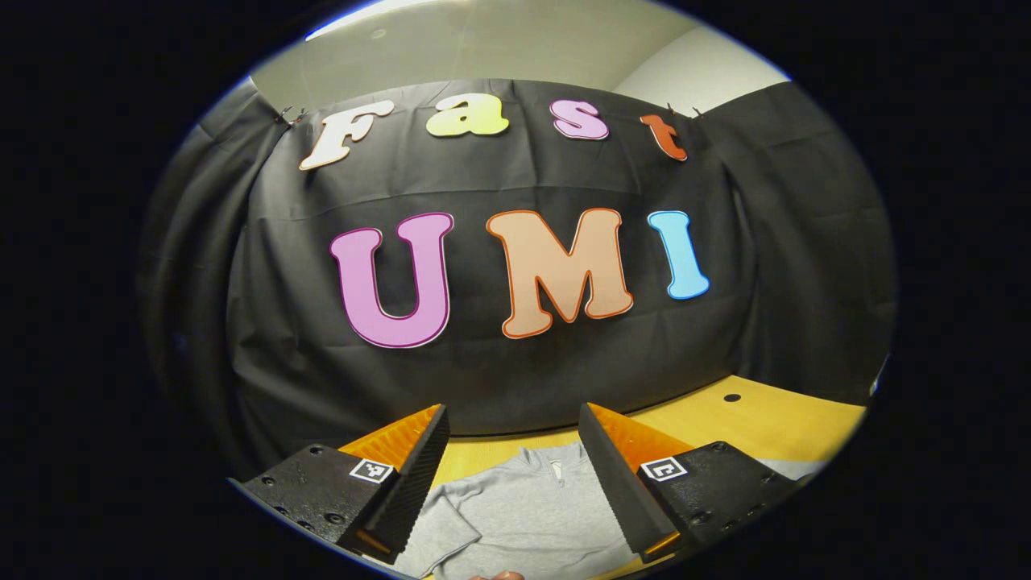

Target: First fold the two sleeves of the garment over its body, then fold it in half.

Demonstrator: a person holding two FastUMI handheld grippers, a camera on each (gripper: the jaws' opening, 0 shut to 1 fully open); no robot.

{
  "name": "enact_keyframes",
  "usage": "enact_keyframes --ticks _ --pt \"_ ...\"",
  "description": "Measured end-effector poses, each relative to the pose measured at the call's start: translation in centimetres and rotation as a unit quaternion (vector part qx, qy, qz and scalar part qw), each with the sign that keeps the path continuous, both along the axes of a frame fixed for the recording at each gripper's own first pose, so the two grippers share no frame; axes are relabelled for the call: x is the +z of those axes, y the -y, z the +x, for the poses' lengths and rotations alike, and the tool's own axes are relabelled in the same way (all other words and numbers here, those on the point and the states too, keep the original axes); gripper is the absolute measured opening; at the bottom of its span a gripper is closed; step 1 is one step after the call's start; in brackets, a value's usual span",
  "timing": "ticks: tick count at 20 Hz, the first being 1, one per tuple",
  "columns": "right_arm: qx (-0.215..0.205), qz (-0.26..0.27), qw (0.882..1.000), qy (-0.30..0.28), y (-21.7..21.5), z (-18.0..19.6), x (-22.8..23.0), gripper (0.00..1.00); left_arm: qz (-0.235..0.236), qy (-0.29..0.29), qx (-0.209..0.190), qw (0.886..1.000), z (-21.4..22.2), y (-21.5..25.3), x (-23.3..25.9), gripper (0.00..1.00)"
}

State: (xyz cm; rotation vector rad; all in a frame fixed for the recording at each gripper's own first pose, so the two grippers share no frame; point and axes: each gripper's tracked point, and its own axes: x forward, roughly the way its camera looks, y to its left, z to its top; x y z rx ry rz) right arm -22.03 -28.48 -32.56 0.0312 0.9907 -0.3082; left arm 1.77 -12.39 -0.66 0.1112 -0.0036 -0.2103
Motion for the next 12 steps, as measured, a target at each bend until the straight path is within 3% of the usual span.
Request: enact_keyframes --ticks 2,4,7,8,9,11,12 --pt "-0.021 0.023 0.999 -0.006 -0.1 -0.1 -0.4 0.82 0.001 0.002 0.001 1.000 0.0 0.7 0.3 0.95" --pt "0.000 0.027 1.000 -0.014 -0.3 -0.1 -0.4 0.80 -0.002 0.000 0.000 1.000 0.0 1.4 0.1 0.95" --pt "0.030 0.033 0.999 -0.019 -1.4 0.4 -0.3 0.36 -0.007 -0.004 0.001 1.000 -0.1 2.8 0.0 0.95" --pt "0.036 0.030 0.999 -0.022 -1.4 0.5 -0.3 0.28 -0.009 -0.003 0.002 1.000 -0.2 3.2 -0.1 0.95" --pt "0.042 0.035 0.998 -0.023 -1.7 0.6 -0.3 0.30 -0.009 -0.003 0.004 1.000 -0.4 3.6 0.0 0.95" --pt "0.039 0.042 0.998 -0.021 -1.8 0.8 -0.4 0.19 -0.010 -0.004 0.012 1.000 -0.6 4.0 -0.1 0.95" --pt "0.040 0.045 0.998 -0.021 -1.7 0.8 -0.4 0.07 -0.012 -0.008 0.018 1.000 -0.8 4.1 -0.4 0.95"
